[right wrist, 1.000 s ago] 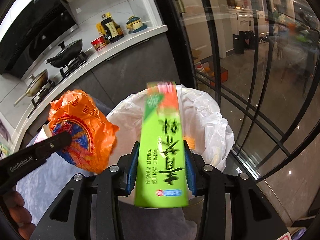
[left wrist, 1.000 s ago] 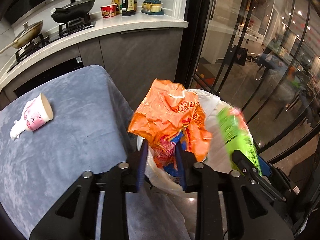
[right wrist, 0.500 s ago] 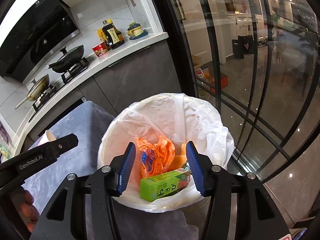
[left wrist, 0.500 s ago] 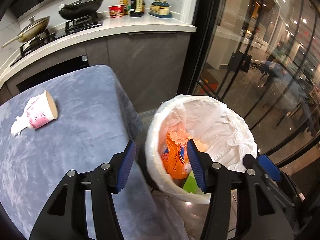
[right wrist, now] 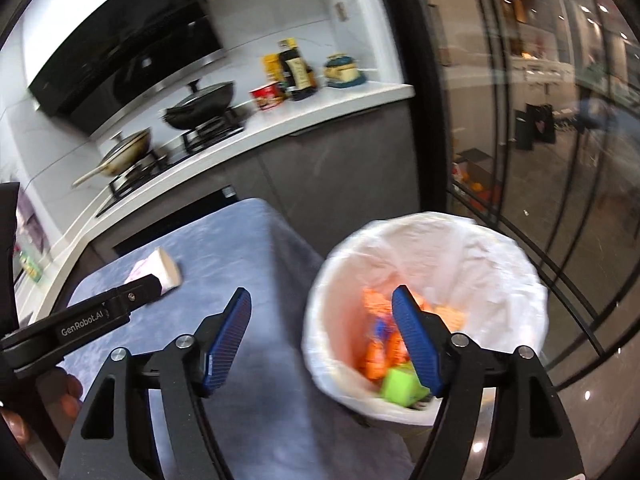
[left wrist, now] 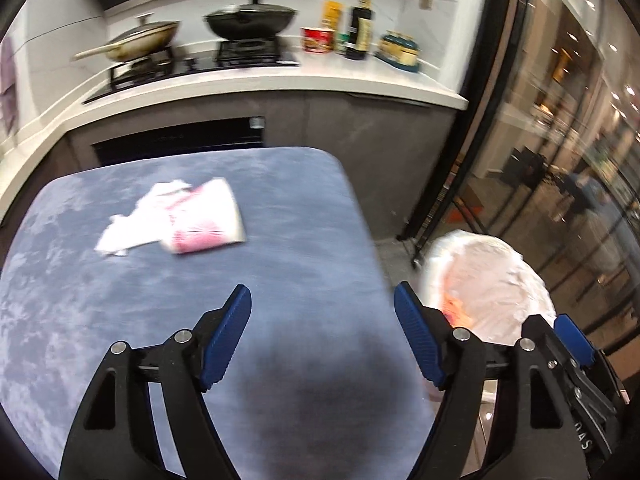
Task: Collect trash
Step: 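Move both open tools back over the table toward the towel and cup, then grasp the white paper towel with the left tool while the right tool grasps the pink cup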
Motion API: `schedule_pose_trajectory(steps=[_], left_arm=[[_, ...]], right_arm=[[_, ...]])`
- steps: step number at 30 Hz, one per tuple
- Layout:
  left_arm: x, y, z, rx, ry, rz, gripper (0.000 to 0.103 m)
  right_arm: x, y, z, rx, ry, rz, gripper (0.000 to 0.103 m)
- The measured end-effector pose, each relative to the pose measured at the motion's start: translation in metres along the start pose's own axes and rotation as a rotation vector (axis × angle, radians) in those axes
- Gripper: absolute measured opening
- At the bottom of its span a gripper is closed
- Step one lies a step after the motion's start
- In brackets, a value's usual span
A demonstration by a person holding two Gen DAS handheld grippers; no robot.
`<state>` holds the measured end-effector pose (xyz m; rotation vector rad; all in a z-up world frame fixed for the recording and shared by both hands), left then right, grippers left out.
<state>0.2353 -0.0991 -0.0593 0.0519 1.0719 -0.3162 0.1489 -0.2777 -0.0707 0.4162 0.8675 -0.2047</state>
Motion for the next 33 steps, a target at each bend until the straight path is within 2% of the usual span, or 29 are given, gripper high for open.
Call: schedule_pose_trajectory(steps=[5, 8, 15, 18, 24, 33], left_arm=[[-0.003, 0.062, 0.004, -0.078, -0.002, 0.049, 0.072], [-0.001, 0.1, 0.005, -0.114, 0.0, 0.083, 0.074], [0.013, 0.179, 0.007, -0.17, 0.024, 0.139, 0.075], [0.025, 0.207, 0.011, -0.18, 0.034, 0.152, 0.082], [0.056, 0.232, 0.023, -0.139, 0.058, 0.143, 0.084], [0.099, 0.236, 0.042, -0.117, 0.088, 0.072, 0.081]], right_arm=[[0.018, 0.057, 0.0, -0.085, 0.029, 0.034, 0.071], [0.03, 0.089, -0.003, -0.131, 0.041, 0.049, 0.08], [0.073, 0.165, -0.004, -0.219, 0.087, 0.093, 0.083], [0.097, 0.195, -0.004, -0.263, 0.105, 0.099, 0.083], [0.137, 0.235, -0.005, -0.352, 0.141, 0.084, 0.083], [0.16, 0.242, -0.002, -0.351, 0.148, 0.081, 0.084]])
Point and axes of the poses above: each gripper's, at about its wrist camera, not at the fingertips, and x roughly the way its jaws point, y to its left, z to its top, the point moved 7 cm from there along x, roughly the way its jaws point, and after that the axes turned 14 degrees about y, right-handed, at the moved point
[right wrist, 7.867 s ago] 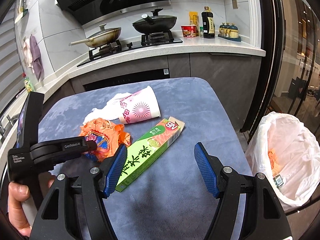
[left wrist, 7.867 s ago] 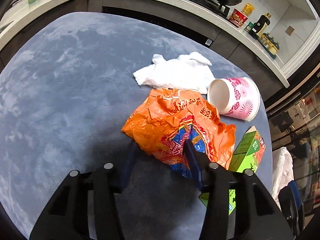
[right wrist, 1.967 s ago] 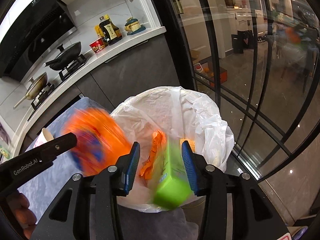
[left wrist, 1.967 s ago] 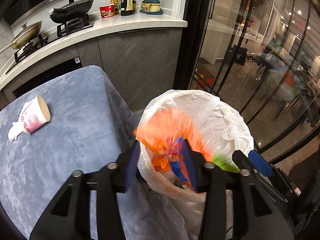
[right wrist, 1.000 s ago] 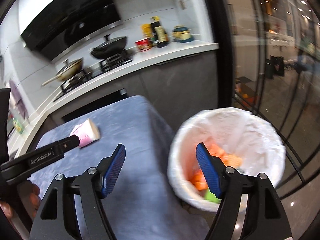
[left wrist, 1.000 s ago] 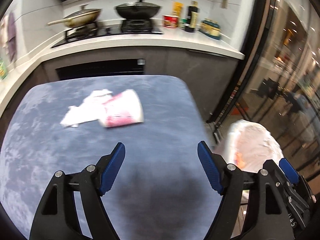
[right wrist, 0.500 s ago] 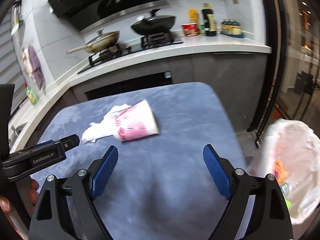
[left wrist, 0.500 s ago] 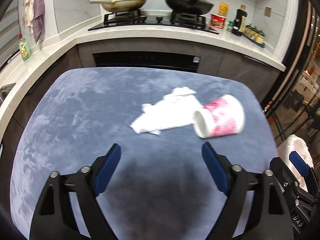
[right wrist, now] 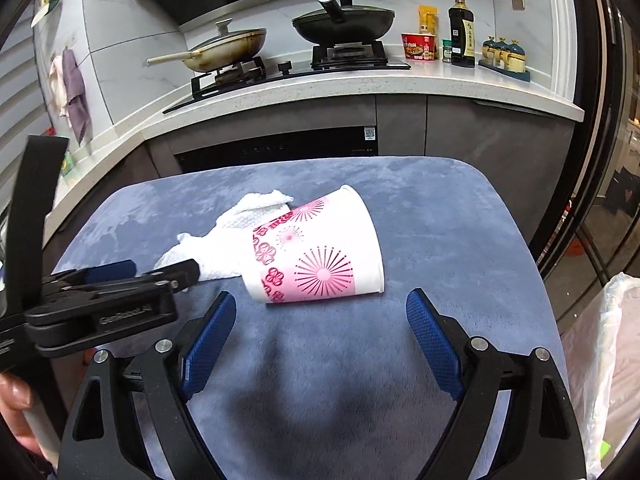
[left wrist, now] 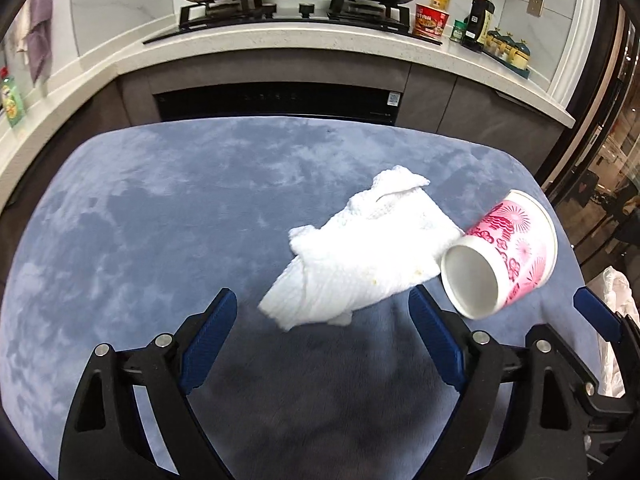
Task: Collect trash
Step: 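Grasp the white paper towel with the left tool while the right tool grasps the pink cup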
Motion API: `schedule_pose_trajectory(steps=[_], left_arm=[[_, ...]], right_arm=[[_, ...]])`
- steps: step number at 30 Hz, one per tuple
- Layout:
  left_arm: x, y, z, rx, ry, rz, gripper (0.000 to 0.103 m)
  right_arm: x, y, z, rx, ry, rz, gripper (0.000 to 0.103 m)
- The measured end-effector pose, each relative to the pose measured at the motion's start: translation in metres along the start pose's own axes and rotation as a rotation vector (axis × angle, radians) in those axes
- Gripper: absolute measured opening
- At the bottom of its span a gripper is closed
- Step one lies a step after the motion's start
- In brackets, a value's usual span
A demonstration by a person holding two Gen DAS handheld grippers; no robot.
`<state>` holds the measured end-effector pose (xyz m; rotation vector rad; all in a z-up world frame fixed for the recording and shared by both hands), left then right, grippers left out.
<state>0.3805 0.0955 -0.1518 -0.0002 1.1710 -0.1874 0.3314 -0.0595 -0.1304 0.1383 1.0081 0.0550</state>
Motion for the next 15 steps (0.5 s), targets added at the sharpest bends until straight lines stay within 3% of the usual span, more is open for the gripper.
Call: schedule_pose_trajectory(steps=[5, 8, 15], left_arm=[[0.009, -0.014, 0.003, 0.03, 0.012, -0.043, 0.044], [0.011, -0.021, 0.002, 0.048, 0.018, -0.05, 0.01], [0.002, -0.032, 0.003, 0.045, 0.002, -0.093, 0.004]], right_arm=[[0.001, -0.007, 0.009, 0.012, -0.014, 0.0, 0.084], [0.0, -0.013, 0.016, 0.025, -0.027, 0.016, 0.084], [0.007, -0.028, 0.033, 0.076, -0.032, 0.066, 0.084]])
Point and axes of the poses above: each gripper's, at about its wrist camera, not at the fingertips, and x roughly the way its jaws point, y to its left, z to its top, the point moved 7 cm from there along x, roughly the way its jaws point, and after that the axes turned 14 degrees about y, right-handed, at the moved point
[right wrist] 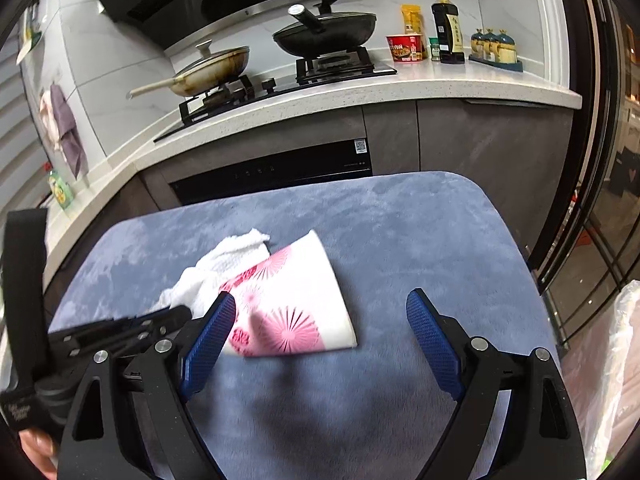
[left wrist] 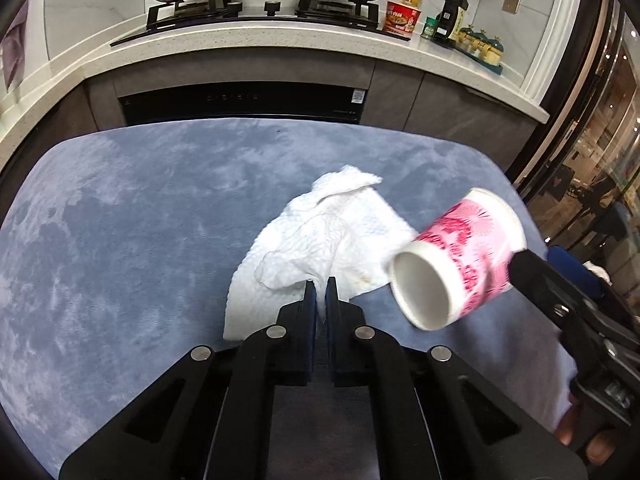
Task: Collect trash
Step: 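Grasp the white paper towel with the left tool while the right tool grasps the pink cup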
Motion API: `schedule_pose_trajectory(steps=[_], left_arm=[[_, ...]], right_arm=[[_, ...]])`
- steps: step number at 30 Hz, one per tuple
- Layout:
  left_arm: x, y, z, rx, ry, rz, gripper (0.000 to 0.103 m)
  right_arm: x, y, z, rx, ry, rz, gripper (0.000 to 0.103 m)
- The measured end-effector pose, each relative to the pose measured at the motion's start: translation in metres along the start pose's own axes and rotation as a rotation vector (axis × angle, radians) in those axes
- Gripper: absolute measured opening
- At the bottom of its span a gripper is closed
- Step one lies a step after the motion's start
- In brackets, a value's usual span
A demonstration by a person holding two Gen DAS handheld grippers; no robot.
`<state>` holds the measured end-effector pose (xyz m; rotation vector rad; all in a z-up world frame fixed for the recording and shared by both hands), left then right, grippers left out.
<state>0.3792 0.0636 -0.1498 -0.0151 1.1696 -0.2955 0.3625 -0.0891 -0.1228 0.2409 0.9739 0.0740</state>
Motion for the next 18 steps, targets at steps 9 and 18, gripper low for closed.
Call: schedule_pose_trajectory(steps=[9, 18], left_arm=[[0.003, -0.009, -0.005, -0.017, 0.021, -0.039, 0.004], [-0.006, -0.02, -0.02, -0.014, 0.03, -0.042, 0.003]], right_arm=[[0.022, 0.008, -0.002, 0.002, 0.046, 0.122, 0.076], [0.005, 0.033, -0.021, -0.092, 0.054, 0.149, 0.037]])
Point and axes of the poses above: each gripper's, at about its wrist camera, not at the fingertips, and x roughly the way its jaws point, y to its left, z to its top, the point moved 7 cm from there along x, roughly the way its jaws point, and after that the axes turned 14 degrees about y, right-handed, at the moved point
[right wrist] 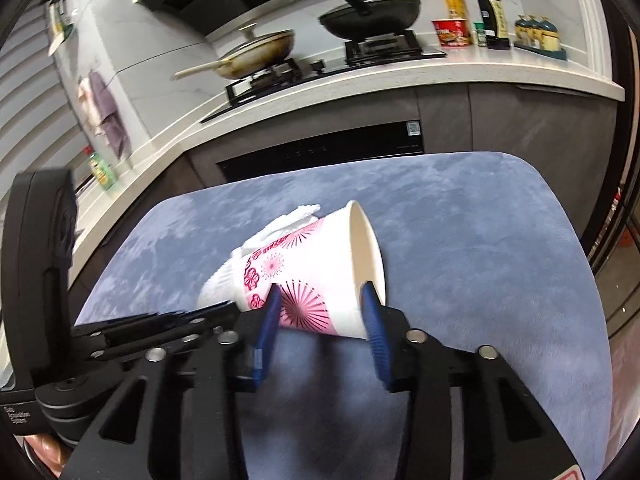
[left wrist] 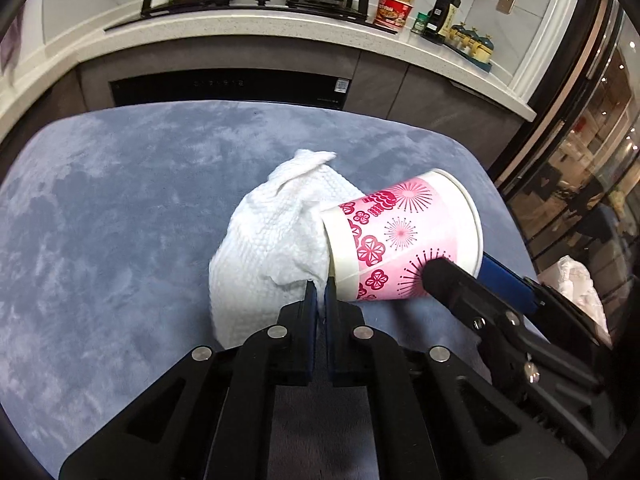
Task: Collect trash
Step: 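Grasp the white paper towel with the left tool while the right tool grasps the pink cup, then carry the towel and pink cup over the bin and open both tools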
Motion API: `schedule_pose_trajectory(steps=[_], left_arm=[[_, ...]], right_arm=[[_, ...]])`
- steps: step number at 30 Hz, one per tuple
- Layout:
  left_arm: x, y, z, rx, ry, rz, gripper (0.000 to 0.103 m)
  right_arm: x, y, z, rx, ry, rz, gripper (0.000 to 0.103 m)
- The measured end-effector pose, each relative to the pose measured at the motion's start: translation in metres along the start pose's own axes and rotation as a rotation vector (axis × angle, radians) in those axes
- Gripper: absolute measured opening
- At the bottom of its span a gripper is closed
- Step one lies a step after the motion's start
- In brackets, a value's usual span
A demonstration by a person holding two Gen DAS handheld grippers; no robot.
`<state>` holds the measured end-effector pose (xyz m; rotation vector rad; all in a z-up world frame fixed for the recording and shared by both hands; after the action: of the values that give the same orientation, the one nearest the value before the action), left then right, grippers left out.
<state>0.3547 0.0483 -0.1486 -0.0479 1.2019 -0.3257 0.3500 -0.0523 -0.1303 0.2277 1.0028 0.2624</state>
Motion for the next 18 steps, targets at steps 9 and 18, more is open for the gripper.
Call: schedule_pose_trajectory(steps=[9, 18], left_arm=[[-0.027, -0.008, -0.029, -0.005, -0.001, -0.001, 0.002], [-0.079, -0.045, -0.059, 0.04, -0.05, -0.015, 0.003]], right_arm=[[-0.047, 0.009, -0.025, -0.003, -0.028, 0.05, 0.008], [-0.114, 0.013, -0.054, -0.011, -0.108, 0.024, 0.004]])
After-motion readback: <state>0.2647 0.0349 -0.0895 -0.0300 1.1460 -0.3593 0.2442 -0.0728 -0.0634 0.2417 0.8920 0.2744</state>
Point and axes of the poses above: each gripper's, at about its wrist camera, not at the fingertips, and x roughly the way its jaws point, y to its left, z to its top, the point moved 7 cm from there along x, roughly the way its jaws point, and after that the axes turned 14 degrees about y, right-handed, at the moved point
